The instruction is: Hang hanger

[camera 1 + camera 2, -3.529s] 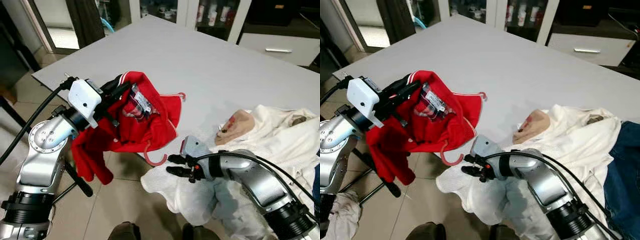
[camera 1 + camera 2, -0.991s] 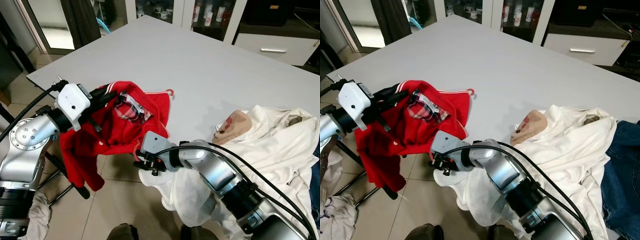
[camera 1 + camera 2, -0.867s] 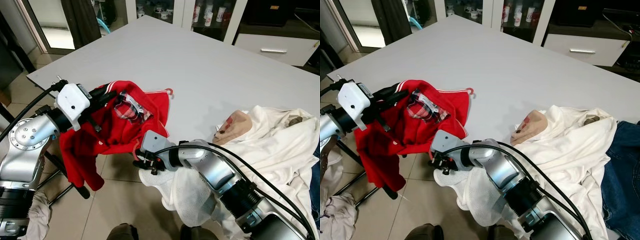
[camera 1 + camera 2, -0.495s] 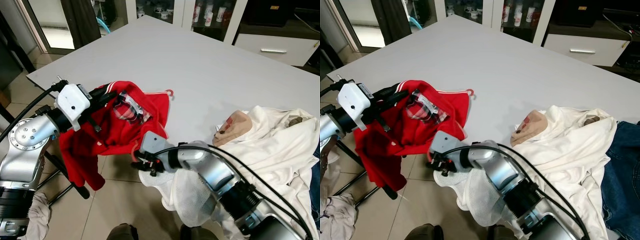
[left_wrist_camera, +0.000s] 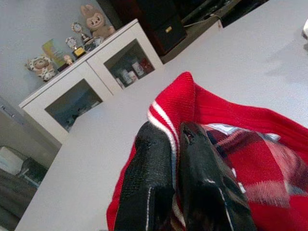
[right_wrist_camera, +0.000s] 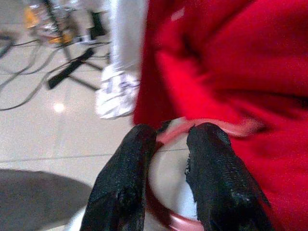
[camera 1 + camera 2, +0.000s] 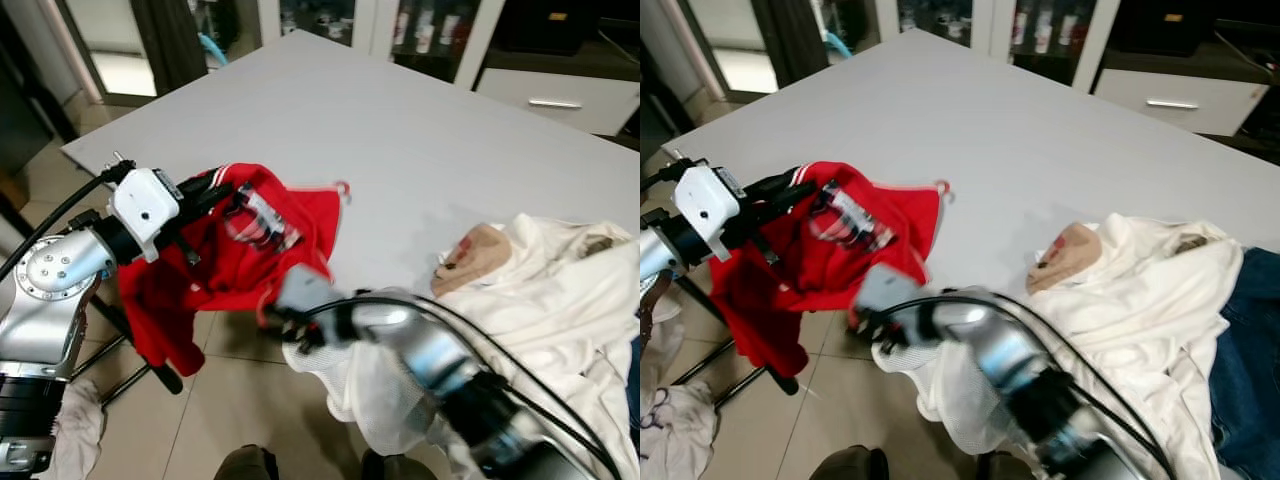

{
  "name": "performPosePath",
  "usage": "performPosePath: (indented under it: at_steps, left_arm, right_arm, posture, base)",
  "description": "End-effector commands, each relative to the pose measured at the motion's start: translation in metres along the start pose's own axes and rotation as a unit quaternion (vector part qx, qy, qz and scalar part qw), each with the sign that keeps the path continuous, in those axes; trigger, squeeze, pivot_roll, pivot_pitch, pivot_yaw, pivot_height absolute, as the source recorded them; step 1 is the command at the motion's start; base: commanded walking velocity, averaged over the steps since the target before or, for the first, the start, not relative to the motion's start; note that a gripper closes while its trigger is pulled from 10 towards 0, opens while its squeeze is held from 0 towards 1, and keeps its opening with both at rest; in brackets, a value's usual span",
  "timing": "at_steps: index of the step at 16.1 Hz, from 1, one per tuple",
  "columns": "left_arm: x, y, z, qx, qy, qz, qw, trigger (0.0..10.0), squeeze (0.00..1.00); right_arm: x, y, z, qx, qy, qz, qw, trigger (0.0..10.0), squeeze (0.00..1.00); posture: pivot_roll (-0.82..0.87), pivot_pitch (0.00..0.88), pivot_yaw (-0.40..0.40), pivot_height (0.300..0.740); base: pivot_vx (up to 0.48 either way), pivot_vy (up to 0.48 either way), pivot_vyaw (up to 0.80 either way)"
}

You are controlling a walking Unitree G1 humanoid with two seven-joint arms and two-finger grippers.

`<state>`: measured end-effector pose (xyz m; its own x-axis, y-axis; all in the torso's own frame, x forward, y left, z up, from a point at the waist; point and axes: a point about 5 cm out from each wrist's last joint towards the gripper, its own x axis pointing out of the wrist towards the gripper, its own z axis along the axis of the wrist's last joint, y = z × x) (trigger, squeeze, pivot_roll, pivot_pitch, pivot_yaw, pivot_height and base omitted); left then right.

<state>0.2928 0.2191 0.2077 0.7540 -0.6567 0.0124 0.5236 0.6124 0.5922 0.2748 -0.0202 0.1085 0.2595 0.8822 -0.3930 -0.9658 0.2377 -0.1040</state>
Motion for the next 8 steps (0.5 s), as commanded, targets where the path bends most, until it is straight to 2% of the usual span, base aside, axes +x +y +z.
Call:
performPosePath:
  at_steps: [1, 2, 4, 6, 7, 8]
  left_arm:
    - [-0.002, 0.001, 0.002, 0.004, 0.000, -0.004, 1.000, 10.0, 0.00]
    - [-0.003, 0.000, 0.002, 0.002, -0.001, -0.007, 1.000, 10.0, 0.00]
    - [-0.003, -0.002, 0.000, -0.004, 0.001, -0.014, 1.000, 10.0, 0.00]
    - [-0.003, -0.004, -0.001, -0.006, 0.002, -0.019, 1.000, 10.0, 0.00]
    - [-0.002, -0.005, -0.002, -0.009, 0.003, -0.025, 1.000, 10.0, 0.00]
    - [-0.003, -0.006, -0.003, -0.010, 0.006, -0.032, 0.999, 10.0, 0.00]
  right_arm:
    - [-0.007, -0.004, 0.007, -0.002, -0.024, -0.015, 1.000, 10.0, 0.00]
    - [-0.024, -0.007, 0.011, 0.006, -0.047, -0.032, 0.998, 10.0, 0.00]
    - [-0.044, -0.009, 0.015, 0.017, -0.070, -0.044, 0.996, 10.0, 0.00]
    - [-0.053, -0.012, 0.019, 0.015, -0.082, -0.059, 0.995, 10.0, 0.00]
    - [-0.061, -0.017, 0.025, -0.004, -0.102, -0.097, 0.990, 10.0, 0.00]
    - [-0.068, -0.021, 0.027, -0.049, -0.102, -0.143, 0.983, 10.0, 0.00]
  posture:
    - [0.09, 0.093, 0.023, 0.740]
    - [0.08, 0.096, 0.024, 0.740]
    - [0.07, 0.102, 0.028, 0.740]
    - [0.07, 0.102, 0.028, 0.740]
    - [0.06, 0.109, 0.037, 0.740]
    - [0.06, 0.111, 0.041, 0.740]
  base:
    - [0.000, 0.000, 0.00]
    - [0.000, 0.000, 0.00]
    - [0.000, 0.000, 0.00]
    - [0.000, 0.000, 0.00]
    - [0.000, 0.000, 0.00]
    - [0.000, 0.000, 0.00]
